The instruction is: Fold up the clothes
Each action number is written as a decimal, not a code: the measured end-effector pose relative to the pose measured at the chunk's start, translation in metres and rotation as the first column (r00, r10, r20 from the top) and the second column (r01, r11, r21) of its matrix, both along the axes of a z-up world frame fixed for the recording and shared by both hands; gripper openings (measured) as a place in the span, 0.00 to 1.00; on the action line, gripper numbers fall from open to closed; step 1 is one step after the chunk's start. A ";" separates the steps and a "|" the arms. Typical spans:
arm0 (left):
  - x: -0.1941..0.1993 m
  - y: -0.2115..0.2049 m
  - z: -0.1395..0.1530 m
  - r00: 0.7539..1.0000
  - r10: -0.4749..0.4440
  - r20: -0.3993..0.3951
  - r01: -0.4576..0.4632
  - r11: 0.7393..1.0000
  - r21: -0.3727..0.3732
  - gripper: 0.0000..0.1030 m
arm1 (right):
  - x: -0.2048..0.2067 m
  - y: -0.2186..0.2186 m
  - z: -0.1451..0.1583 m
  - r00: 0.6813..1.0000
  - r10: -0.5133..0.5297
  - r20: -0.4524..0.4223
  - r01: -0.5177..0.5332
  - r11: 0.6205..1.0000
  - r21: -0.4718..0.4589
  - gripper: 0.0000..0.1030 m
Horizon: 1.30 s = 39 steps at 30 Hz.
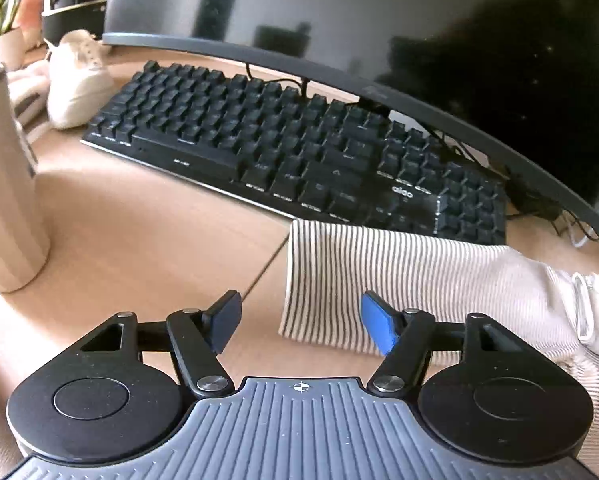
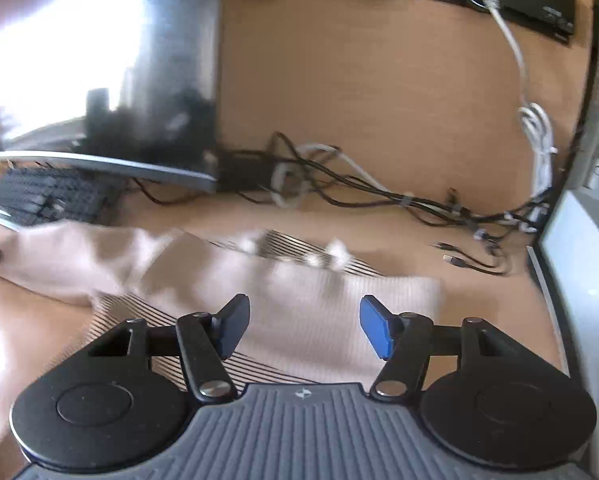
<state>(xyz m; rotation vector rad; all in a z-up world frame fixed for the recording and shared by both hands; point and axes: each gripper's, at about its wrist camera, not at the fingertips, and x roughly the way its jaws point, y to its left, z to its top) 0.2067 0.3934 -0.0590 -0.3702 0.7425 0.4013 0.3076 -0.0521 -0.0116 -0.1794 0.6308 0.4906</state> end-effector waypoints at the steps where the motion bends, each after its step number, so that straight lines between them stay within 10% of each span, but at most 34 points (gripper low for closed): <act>1: 0.003 0.000 -0.002 1.000 -0.005 0.006 0.005 1.000 -0.004 0.64 | -0.004 0.006 0.004 1.000 0.015 0.003 -0.015 1.000 0.005 0.60; 5: 0.017 -0.001 -0.011 0.999 -0.034 -0.004 0.034 0.999 -0.020 0.43 | -0.018 0.029 0.014 0.997 0.081 0.016 -0.081 0.997 0.005 0.63; 7: 0.022 -0.005 -0.012 0.999 -0.043 -0.019 0.043 0.999 0.007 0.10 | -0.025 0.042 0.014 0.992 0.122 0.032 -0.122 0.993 -0.010 0.63; 13: 0.006 -0.020 0.038 0.982 -0.133 0.131 0.142 0.988 -0.057 0.05 | -0.053 0.097 0.019 0.948 0.289 0.138 -0.287 0.957 -0.036 0.63; 22: -0.004 -0.100 0.131 0.830 -0.418 0.370 0.466 0.883 -0.048 0.05 | -0.098 0.170 0.032 0.821 0.504 0.267 -0.534 0.844 0.050 0.63; 26: 0.009 -0.137 0.148 0.755 -0.514 0.407 0.578 0.815 -0.042 0.05 | -0.101 0.182 0.034 0.815 0.449 0.367 -0.493 0.870 0.031 0.58; 28: 0.015 -0.148 0.151 0.736 -0.539 0.409 0.593 0.805 -0.007 0.09 | -0.087 0.177 0.036 0.847 0.385 0.367 -0.425 0.905 0.033 0.09; 30: 0.020 -0.146 0.148 0.728 -0.532 0.433 0.597 0.802 -0.018 0.22 | -0.068 0.161 0.041 0.891 0.309 0.334 -0.349 0.935 0.068 0.07; 33: 0.024 -0.150 0.142 0.733 -0.531 0.426 0.597 0.801 -0.028 0.68 | -0.043 0.121 0.050 0.930 0.189 0.316 -0.233 0.967 0.107 0.07; 39: 0.058 -0.177 0.082 0.786 -0.579 0.217 0.605 0.792 -0.077 0.72 | -0.011 0.047 0.055 0.950 0.009 0.311 -0.048 0.992 0.117 0.07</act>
